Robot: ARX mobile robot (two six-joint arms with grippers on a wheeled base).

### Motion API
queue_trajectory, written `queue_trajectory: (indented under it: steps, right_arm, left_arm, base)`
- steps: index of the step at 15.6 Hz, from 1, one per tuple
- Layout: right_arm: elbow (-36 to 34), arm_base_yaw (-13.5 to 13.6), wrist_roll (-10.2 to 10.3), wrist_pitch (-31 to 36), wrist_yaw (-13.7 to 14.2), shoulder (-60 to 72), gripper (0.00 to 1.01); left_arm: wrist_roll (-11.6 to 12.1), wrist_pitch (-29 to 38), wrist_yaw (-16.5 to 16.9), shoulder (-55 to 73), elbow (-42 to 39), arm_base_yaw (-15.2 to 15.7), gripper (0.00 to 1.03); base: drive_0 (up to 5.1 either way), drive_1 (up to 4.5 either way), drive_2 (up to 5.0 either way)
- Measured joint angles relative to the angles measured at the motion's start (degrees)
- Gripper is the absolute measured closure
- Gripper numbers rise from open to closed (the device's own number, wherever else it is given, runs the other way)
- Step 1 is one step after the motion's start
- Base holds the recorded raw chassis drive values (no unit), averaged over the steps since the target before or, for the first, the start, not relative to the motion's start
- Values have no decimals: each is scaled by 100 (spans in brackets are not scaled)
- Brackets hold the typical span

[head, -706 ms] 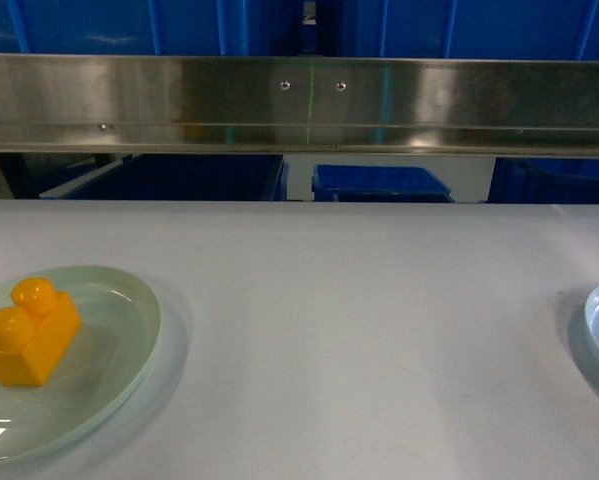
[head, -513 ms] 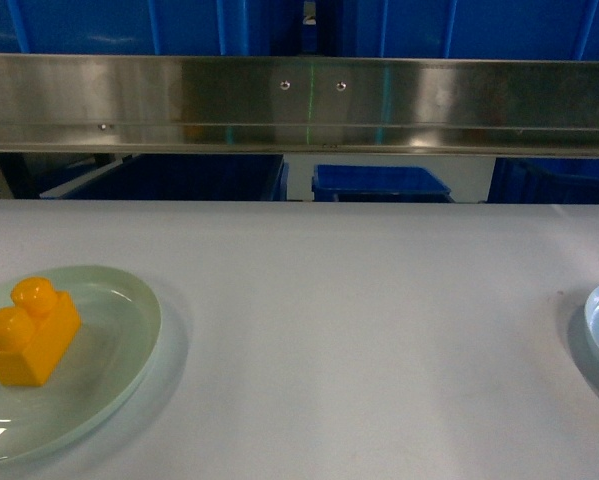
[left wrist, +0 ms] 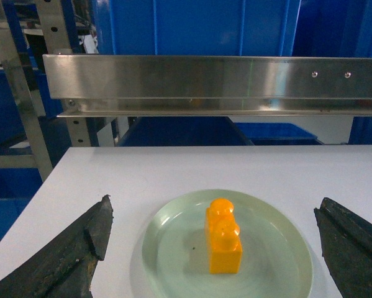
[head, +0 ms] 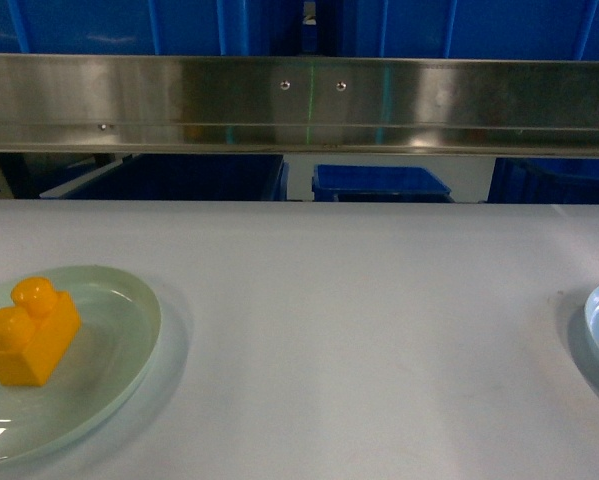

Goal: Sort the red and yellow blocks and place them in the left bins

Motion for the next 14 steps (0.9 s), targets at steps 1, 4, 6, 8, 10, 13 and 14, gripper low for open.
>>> queue_trajectory:
  steps: [1, 4, 6, 8, 10, 13, 14]
  right_arm:
    - [0, 0, 0, 0, 0, 0, 3]
    - [0, 0, 0, 0, 0, 0, 3]
    - [0, 0, 0, 0, 0, 0, 3]
    - [0, 0, 0, 0, 0, 0, 3]
    - [0, 0, 0, 0, 0, 0, 3]
    - [0, 0, 0, 0, 0, 0, 3]
    - [0, 0, 0, 0, 0, 0, 3]
  left_arm:
    - [0, 0, 0, 0, 0, 0, 5]
    - [0, 0, 0, 0, 0, 0, 5]
    - [0, 0, 0, 0, 0, 0, 5]
    - [0, 0, 0, 0, 0, 0, 5]
    - [0, 0, 0, 0, 0, 0, 5]
    - [0, 0, 0, 0, 0, 0, 5]
    - [0, 0, 0, 0, 0, 0, 5]
  base:
    - [0, 0, 0]
    - [0, 0, 0]
    - [0, 0, 0]
    - [0, 0, 0]
    - [0, 0, 0]
    - [0, 0, 0]
    - [0, 0, 0]
